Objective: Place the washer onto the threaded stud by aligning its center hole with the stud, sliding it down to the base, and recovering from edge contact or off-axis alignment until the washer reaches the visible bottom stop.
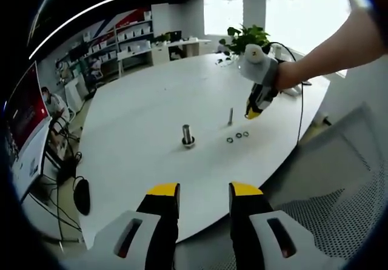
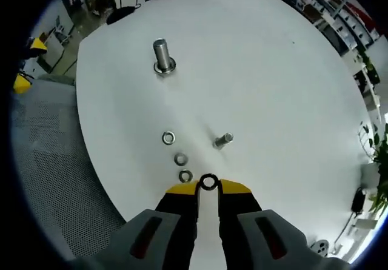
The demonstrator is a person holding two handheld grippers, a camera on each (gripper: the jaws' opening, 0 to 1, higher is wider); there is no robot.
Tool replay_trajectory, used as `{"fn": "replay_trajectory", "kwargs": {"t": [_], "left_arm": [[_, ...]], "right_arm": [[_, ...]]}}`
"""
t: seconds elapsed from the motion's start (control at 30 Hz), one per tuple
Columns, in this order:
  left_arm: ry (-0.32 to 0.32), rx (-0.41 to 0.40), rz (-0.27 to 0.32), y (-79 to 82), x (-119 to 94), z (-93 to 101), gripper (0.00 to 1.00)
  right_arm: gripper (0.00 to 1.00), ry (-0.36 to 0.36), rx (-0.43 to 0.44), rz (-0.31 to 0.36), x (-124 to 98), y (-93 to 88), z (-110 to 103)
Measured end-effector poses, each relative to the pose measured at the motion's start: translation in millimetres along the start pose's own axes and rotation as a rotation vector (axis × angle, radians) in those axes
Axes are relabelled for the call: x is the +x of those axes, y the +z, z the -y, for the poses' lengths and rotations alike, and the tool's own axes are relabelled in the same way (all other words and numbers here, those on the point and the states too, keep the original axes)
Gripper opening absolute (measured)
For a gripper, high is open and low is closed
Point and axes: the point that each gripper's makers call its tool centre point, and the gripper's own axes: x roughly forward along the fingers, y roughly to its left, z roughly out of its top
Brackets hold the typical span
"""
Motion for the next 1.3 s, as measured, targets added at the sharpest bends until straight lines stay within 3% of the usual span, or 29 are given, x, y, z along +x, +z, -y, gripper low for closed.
{"fn": "replay_trajectory", "kwargs": {"t": [0.23, 0.5, 0.67, 1.3], "left_arm": [[0.0, 0.001, 0.003, 0.7, 0, 0.3, 0.3], [0.003, -0.001, 0.003, 0.4, 0, -0.7, 0.3], [0.003, -0.002, 0.004, 0.5, 0, -0.7, 0.3], [0.008, -0.006, 0.0, -0.3, 0, -1.8, 0.29]], "right_arm": [[0.13, -0.01, -0.023, 0.039, -10, 22.6, 10], [0.13, -0.018, -0.072, 0.027, -7, 40.5, 15], [0.13, -0.019, -0.118, 0.004, -1, 41.4, 16], [0.13, 0.001, -0.156, -0.044, 15, 39.6, 16]]}}
